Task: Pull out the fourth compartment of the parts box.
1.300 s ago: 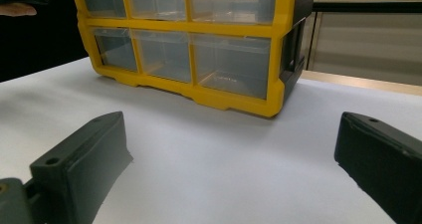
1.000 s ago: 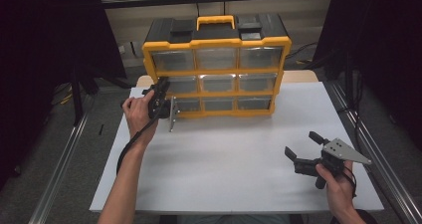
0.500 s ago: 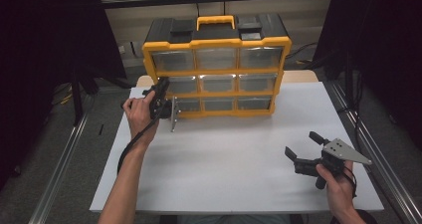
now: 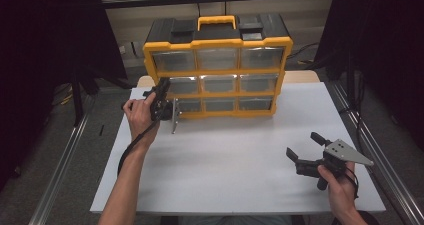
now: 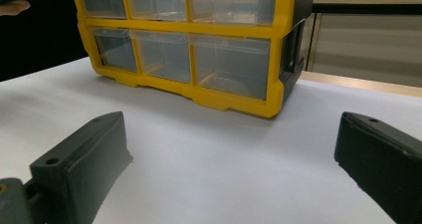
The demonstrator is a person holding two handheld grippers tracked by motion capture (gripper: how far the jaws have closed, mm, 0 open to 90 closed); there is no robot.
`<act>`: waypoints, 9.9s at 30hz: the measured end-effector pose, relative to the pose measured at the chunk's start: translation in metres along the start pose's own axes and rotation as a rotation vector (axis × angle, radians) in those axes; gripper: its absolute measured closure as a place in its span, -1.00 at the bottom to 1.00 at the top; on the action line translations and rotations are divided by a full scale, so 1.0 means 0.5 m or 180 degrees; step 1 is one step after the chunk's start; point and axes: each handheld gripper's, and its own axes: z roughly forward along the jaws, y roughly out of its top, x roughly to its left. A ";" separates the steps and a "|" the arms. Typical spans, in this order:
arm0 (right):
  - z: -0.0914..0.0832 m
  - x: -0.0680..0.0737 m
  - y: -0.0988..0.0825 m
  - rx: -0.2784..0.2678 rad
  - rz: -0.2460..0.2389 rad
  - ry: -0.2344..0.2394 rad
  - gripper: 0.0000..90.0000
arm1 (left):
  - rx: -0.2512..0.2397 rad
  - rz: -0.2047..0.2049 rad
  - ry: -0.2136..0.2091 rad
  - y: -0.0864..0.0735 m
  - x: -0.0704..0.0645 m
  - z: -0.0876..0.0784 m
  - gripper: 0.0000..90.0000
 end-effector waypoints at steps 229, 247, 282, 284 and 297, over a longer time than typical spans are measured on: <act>-0.002 0.005 0.002 -0.0088 -0.0061 0.0076 -1.00 | -0.0185 -0.0139 0.0100 0.018 -0.014 -0.168 0.72; -0.001 0.007 0.002 -0.0069 -0.0077 0.0085 -1.00 | -0.0334 -0.0791 -0.0021 0.003 -0.022 -0.153 -0.21; 0.002 0.003 -0.002 -0.0037 -0.0060 0.0083 -1.00 | -0.0011 -0.4375 -0.0952 -0.042 -0.016 -0.119 -0.91; 0.003 0.001 -0.003 -0.0034 -0.0027 0.0085 -1.00 | 0.0049 -0.4623 -0.1053 -0.046 -0.016 -0.116 -0.90; 0.014 -0.006 -0.002 0.0008 -0.0045 0.0078 -1.00 | 0.0060 -0.4644 -0.1026 -0.043 -0.070 -0.156 -0.90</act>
